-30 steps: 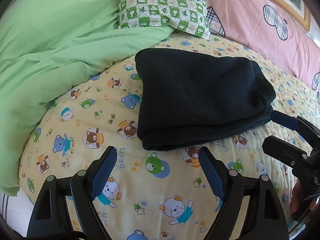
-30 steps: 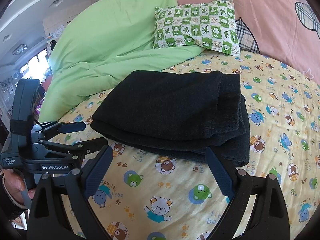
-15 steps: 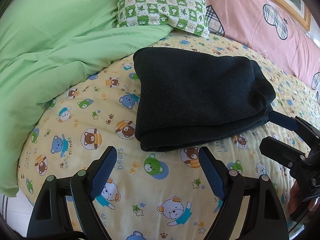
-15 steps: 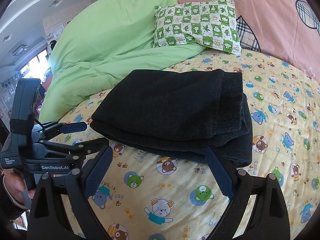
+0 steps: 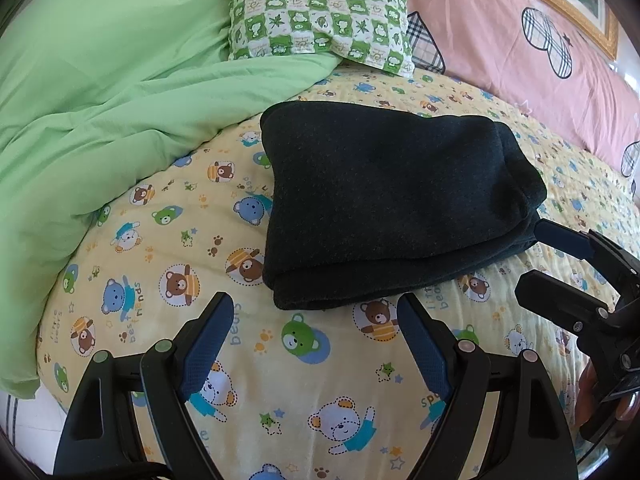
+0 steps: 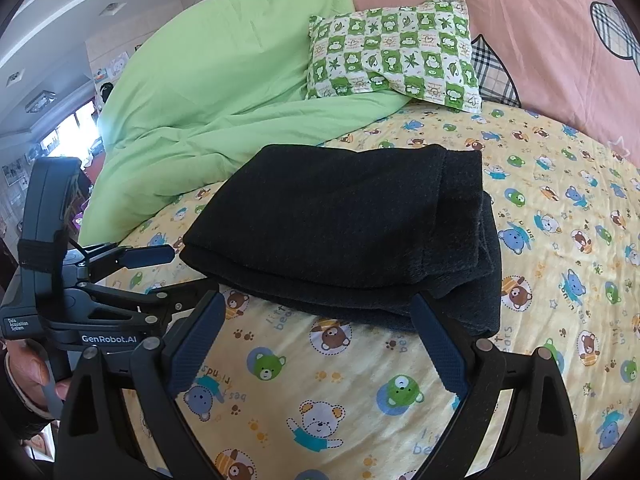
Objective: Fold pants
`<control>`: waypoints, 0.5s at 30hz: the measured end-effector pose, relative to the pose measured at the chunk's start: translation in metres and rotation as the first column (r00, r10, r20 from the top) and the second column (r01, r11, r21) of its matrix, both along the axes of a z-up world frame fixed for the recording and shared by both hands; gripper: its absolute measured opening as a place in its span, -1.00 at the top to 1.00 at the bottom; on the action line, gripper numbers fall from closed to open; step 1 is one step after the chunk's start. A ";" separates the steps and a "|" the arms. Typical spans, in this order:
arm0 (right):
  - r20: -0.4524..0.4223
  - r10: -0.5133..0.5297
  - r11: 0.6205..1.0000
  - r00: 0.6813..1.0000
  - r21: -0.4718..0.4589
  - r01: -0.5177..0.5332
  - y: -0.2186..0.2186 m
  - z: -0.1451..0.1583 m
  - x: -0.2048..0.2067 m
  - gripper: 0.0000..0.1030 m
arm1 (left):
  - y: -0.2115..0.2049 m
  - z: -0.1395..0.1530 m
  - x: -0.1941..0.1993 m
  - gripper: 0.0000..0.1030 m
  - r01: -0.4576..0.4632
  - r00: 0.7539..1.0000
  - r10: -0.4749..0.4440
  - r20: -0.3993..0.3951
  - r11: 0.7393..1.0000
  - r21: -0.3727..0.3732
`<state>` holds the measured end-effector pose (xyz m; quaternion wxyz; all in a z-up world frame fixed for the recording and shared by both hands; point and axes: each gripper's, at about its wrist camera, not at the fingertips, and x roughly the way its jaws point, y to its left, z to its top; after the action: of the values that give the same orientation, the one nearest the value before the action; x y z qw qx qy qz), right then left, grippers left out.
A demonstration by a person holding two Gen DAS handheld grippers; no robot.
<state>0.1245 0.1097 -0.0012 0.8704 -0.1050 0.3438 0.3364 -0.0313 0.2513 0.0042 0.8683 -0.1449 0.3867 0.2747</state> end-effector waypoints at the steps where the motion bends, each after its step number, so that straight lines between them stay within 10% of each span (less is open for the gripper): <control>1: 0.001 0.000 1.000 1.000 0.001 0.000 -0.001 0.000 0.000 -0.82 | 0.000 0.000 0.000 -0.64 0.000 1.000 0.000 -0.001 1.000 0.000; 15: 0.008 -0.006 1.000 1.000 0.008 0.006 -0.003 0.002 0.001 -0.82 | 0.002 0.005 0.002 -0.64 0.005 1.000 -0.005 0.001 1.000 0.006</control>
<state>0.1254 0.1071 0.0010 0.8732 -0.1019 0.3394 0.3345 -0.0296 0.2536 0.0091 0.8698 -0.1412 0.3856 0.2735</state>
